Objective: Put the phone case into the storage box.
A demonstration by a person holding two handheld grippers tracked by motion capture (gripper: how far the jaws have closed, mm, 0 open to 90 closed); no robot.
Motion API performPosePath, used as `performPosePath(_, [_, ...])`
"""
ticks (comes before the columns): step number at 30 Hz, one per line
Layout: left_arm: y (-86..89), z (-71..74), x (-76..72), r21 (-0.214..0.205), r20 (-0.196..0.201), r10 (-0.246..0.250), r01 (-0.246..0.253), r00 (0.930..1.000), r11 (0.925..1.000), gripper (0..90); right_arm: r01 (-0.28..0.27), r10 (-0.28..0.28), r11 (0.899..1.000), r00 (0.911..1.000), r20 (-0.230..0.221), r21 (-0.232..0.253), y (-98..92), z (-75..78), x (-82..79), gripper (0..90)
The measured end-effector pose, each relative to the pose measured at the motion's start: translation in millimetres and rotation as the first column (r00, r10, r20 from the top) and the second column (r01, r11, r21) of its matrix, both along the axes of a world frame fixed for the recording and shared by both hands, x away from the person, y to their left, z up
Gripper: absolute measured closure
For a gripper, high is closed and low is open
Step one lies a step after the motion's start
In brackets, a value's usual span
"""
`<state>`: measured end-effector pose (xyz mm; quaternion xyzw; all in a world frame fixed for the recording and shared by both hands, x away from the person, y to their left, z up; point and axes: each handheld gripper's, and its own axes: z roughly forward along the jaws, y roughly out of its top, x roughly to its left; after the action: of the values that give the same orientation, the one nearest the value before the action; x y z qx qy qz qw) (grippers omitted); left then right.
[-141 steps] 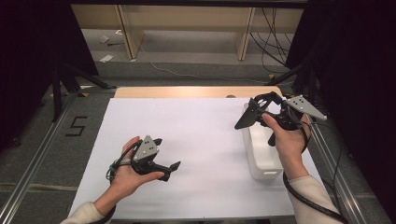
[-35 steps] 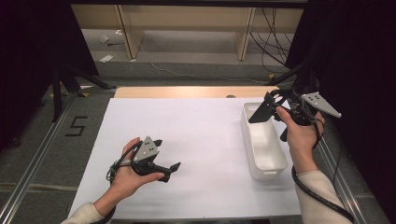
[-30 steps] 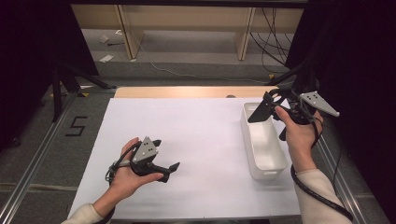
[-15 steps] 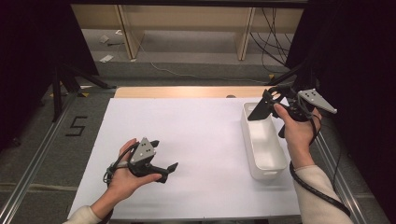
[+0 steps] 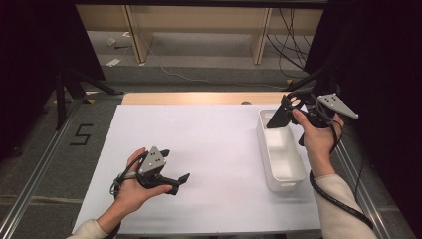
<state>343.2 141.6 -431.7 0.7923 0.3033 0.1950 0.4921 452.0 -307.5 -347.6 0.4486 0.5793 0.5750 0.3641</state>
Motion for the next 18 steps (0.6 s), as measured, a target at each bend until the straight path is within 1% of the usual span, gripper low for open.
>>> performPosePath(2, [0.2,0.0,0.2,0.0,0.0,0.001,-0.001,1.0,1.0,0.1,-0.002,0.002,1.0,1.0,-0.004,0.007,-0.3,-0.2,0.5,14.9])
performPosePath(8, [1.7,0.2,0.2,-0.003,-0.002,0.005,-0.005,1.0,1.0,0.1,0.001,-0.001,1.0,0.9999,-0.01,-0.005,0.5,-1.6,4.2,14.9])
performPosePath(12, [1.7,0.4,0.4,-0.004,-0.001,0.006,-0.006,1.0,1.0,0.1,0.006,-0.006,1.0,1.0,-0.007,-0.013,0.3,-1.3,5.9,14.9])
performPosePath(18, [1.5,0.3,0.5,-0.003,-0.002,0.004,-0.004,1.0,1.0,0.1,0.007,-0.007,1.0,0.9999,-0.012,-0.014,0.7,-2.8,9.2,14.9])
